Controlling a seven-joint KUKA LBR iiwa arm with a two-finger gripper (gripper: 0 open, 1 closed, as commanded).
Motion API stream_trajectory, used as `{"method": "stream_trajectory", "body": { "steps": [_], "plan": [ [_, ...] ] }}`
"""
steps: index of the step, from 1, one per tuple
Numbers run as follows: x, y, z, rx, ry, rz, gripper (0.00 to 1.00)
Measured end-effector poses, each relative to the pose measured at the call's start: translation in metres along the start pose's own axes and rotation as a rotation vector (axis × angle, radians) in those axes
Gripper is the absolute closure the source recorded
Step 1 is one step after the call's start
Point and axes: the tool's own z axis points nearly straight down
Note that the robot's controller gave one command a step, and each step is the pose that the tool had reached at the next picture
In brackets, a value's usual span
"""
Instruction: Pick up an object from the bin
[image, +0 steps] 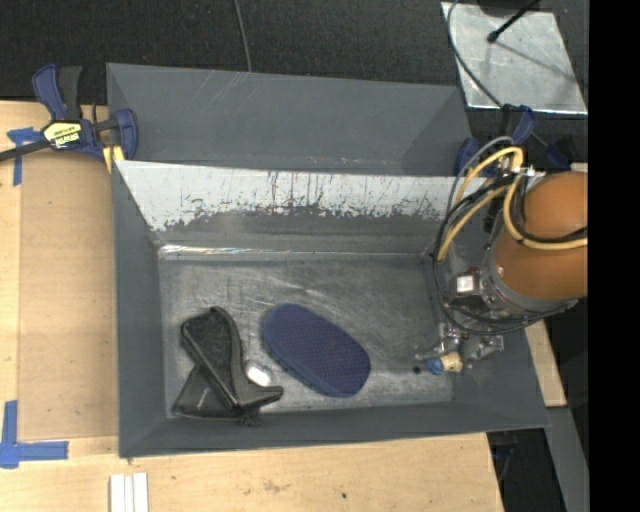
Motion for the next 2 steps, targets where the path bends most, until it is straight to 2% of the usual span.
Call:
{"method": "stream_trajectory", "body": {
  "steps": [1, 2],
  "plan": [
    [-0.0002, -0.0017, -0.0370, -0.001, 0.000, 0.002, 1.00],
    [-0.0005, -0.0027, -0.0455, -0.003, -0.001, 0.003, 1.00]
  ]
}}
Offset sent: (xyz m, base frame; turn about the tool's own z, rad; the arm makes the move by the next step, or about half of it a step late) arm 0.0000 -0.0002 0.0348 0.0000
